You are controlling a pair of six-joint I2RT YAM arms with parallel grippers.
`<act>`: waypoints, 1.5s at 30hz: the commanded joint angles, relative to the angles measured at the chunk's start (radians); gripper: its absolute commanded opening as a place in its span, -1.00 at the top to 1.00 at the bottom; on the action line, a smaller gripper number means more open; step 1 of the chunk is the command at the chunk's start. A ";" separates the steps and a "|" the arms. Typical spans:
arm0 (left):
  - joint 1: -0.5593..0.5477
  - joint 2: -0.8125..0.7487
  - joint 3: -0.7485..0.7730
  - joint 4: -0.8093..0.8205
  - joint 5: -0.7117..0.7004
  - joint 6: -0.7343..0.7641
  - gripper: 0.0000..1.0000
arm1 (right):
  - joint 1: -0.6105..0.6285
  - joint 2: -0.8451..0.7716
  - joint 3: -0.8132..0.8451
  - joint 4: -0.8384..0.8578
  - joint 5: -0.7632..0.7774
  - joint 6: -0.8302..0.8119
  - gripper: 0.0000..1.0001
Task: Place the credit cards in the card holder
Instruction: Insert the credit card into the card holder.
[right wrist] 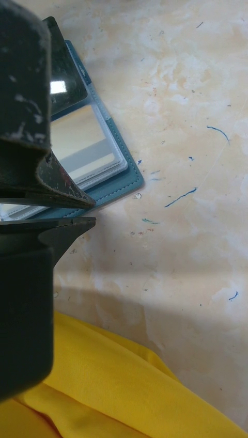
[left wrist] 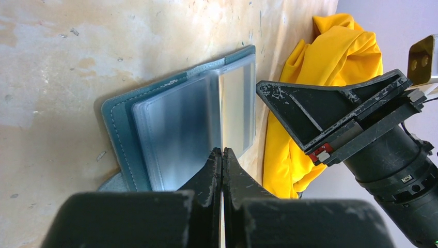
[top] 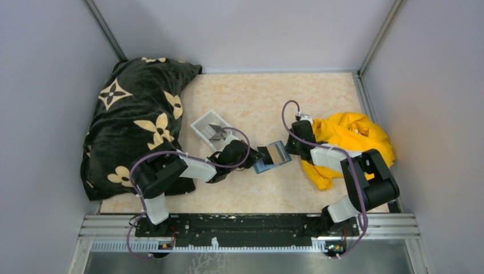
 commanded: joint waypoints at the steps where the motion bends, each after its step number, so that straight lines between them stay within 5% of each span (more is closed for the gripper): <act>1: -0.003 0.031 0.038 0.017 0.011 0.015 1.00 | -0.006 0.009 0.044 0.031 -0.002 -0.003 0.75; 45: -0.003 0.087 0.041 0.020 0.037 -0.087 1.00 | -0.006 0.025 0.033 0.038 -0.008 0.001 0.76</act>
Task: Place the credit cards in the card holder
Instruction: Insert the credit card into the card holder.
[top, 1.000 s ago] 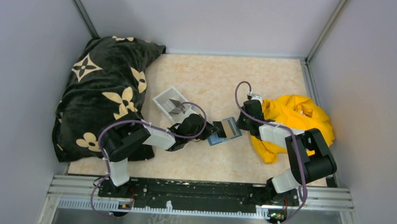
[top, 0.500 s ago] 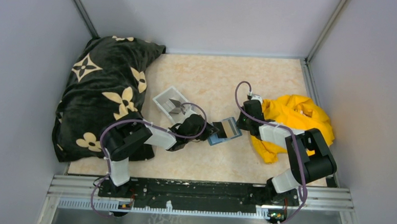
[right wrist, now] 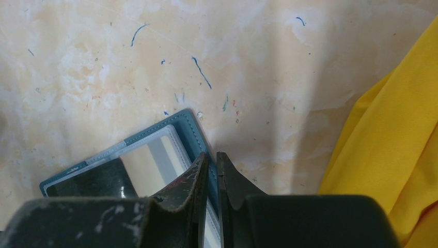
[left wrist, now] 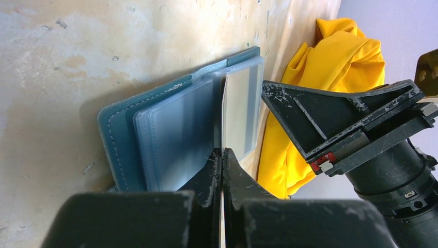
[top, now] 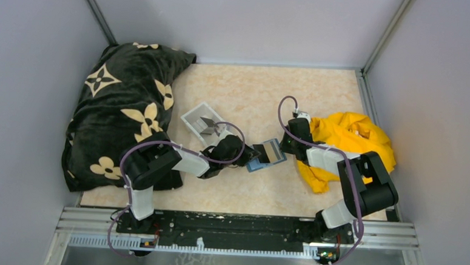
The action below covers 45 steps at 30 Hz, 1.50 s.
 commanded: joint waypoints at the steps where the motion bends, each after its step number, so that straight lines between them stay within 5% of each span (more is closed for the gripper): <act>1: -0.003 0.028 -0.002 0.023 0.018 -0.021 1.00 | -0.006 0.013 0.033 0.013 -0.004 0.001 0.76; 45: 0.027 0.041 0.006 0.070 0.037 0.214 1.00 | -0.006 0.018 0.036 0.009 -0.006 -0.008 0.76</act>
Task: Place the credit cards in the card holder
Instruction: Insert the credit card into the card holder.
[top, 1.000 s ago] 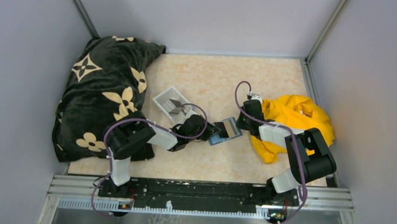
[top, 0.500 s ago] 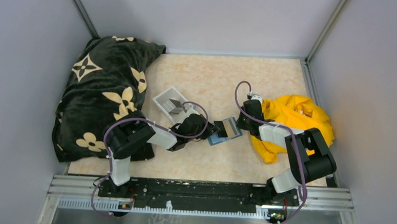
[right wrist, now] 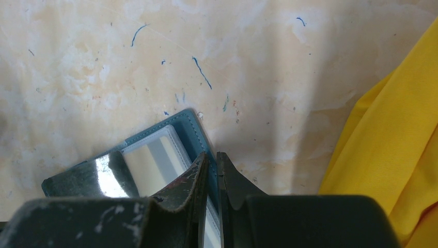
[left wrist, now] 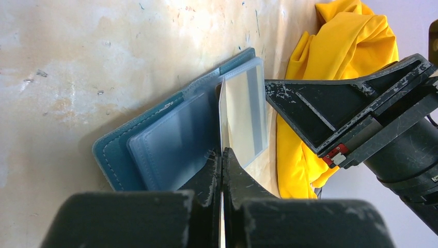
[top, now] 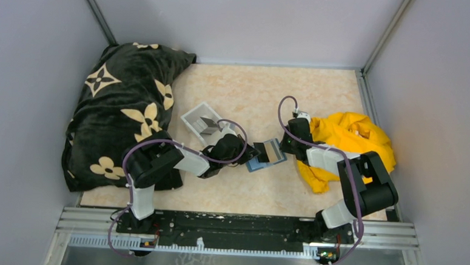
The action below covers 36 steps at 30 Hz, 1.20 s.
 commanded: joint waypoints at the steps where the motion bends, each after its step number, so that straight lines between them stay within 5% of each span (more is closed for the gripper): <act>1: 0.003 0.018 0.008 -0.005 0.013 0.015 1.00 | -0.006 0.018 0.036 0.008 -0.006 -0.005 0.76; 36: -0.095 -0.036 -0.031 -0.229 -0.179 -0.205 1.00 | -0.006 0.016 0.024 0.018 -0.011 -0.001 0.76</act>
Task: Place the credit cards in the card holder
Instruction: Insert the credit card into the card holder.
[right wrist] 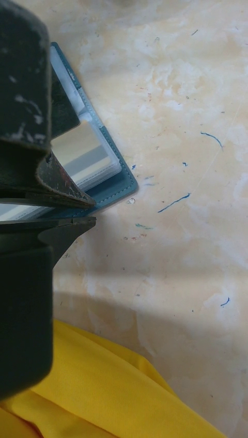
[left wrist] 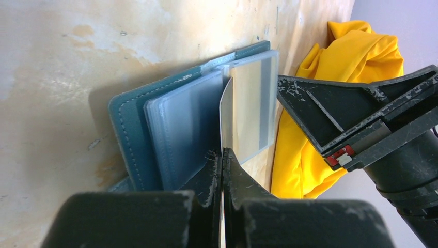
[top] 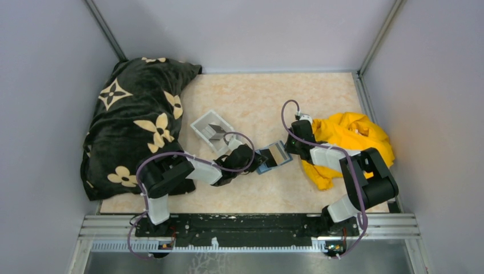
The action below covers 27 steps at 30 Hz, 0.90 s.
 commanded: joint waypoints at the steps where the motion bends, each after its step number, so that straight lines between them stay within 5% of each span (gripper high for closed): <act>1: -0.008 -0.010 -0.037 -0.123 -0.020 -0.035 1.00 | -0.006 0.014 0.024 0.014 -0.009 0.000 0.76; 17: 0.008 0.032 0.021 -0.124 -0.002 -0.056 1.00 | -0.006 0.012 0.021 0.012 -0.009 -0.003 0.75; 27: 0.022 0.041 -0.022 0.044 0.022 -0.052 1.00 | -0.006 0.016 0.021 0.010 -0.006 -0.005 0.76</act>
